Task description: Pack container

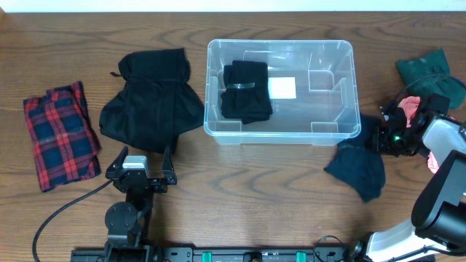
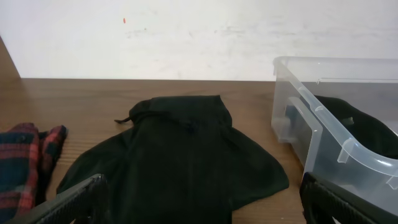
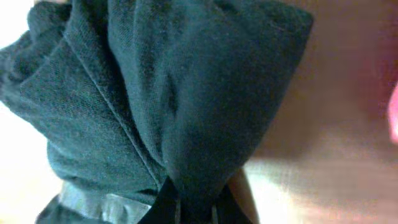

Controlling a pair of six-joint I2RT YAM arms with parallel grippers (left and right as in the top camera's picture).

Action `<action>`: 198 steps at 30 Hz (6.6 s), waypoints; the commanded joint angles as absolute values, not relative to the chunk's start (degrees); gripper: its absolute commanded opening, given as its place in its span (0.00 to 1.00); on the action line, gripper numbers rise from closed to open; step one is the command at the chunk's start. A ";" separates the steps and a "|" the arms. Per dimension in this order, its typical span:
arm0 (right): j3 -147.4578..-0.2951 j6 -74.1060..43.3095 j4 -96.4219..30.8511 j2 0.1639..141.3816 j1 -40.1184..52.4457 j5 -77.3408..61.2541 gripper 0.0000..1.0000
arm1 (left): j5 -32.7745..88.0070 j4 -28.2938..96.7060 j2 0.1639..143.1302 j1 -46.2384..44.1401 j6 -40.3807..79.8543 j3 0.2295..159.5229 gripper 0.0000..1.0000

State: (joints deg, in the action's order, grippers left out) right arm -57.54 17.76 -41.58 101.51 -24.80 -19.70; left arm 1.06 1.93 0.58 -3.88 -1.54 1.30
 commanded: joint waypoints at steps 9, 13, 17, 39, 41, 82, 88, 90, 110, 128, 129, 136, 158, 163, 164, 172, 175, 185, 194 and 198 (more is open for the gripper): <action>-84.44 9.87 -66.37 101.78 -24.25 -27.59 0.01 | -0.51 4.05 0.23 -4.10 -1.89 0.23 0.98; -92.44 9.80 -73.30 101.60 -23.29 -30.74 0.01 | -0.51 4.05 0.23 -4.10 -1.91 0.23 0.98; -97.45 9.61 -75.37 100.77 -19.97 -33.76 0.01 | -0.51 4.05 0.23 -4.10 -1.89 0.23 0.98; -101.47 -16.80 -44.34 99.13 12.43 -19.97 0.01 | -0.51 4.05 0.23 -4.10 -1.91 0.23 0.98; -101.47 -20.40 -43.86 99.48 14.55 -17.43 0.01 | -0.51 4.05 0.23 -4.10 -1.91 0.23 0.98; -93.51 -23.05 -46.48 110.93 15.92 -9.61 0.01 | -0.51 4.05 0.23 -4.10 -1.91 0.23 0.98; -91.05 -20.99 -43.20 110.93 15.92 -9.65 0.01 | -0.51 4.05 0.23 -4.10 -1.91 0.23 0.98; -90.15 -19.70 -41.63 110.93 15.92 -9.63 0.01 | -0.51 4.05 0.23 -4.10 -1.91 0.23 0.98; -85.65 -8.67 -36.73 110.93 15.92 5.78 0.70 | -0.51 4.05 0.23 -4.10 -1.89 0.23 0.98; -86.13 -1.72 -38.57 110.91 15.46 6.46 0.18 | -0.51 4.05 0.23 -4.10 -1.91 0.23 0.98; -86.02 -3.07 -39.05 110.91 15.27 7.05 0.06 | -0.51 4.05 0.23 -4.10 -1.91 0.23 0.98; -82.74 -9.19 -38.94 111.37 14.00 7.68 0.01 | -0.51 4.05 0.23 -4.10 -1.91 0.23 0.98; -77.49 -9.34 -29.23 115.44 15.03 -1.28 0.01 | -0.51 4.05 0.23 -4.10 -1.91 0.23 0.98; -77.52 -5.65 -26.92 115.42 15.03 -7.92 0.01 | -0.51 4.05 0.23 -4.10 -1.91 0.23 0.98; -77.52 -5.43 -26.65 115.42 15.03 -8.23 0.01 | -0.51 4.05 0.23 -4.10 -1.91 0.23 0.98; -78.11 -2.48 -26.85 114.15 14.96 -8.25 0.01 | -0.51 4.05 0.23 -4.10 -1.91 0.23 0.98; -79.66 -2.46 -28.16 110.41 14.96 -8.19 0.01 | -0.51 4.05 0.23 -4.10 -1.91 0.23 0.98; -80.71 -4.16 -34.61 90.02 13.02 4.38 0.06 | -0.51 4.05 0.23 -4.10 -1.91 0.23 0.98; -80.71 -12.25 -48.95 82.15 -1.56 15.99 0.08 | -0.51 4.05 0.23 -4.10 -1.91 0.23 0.98; -80.64 -16.19 -54.63 83.18 -12.64 15.79 0.15 | -0.51 4.05 0.23 -4.10 -1.91 0.23 0.98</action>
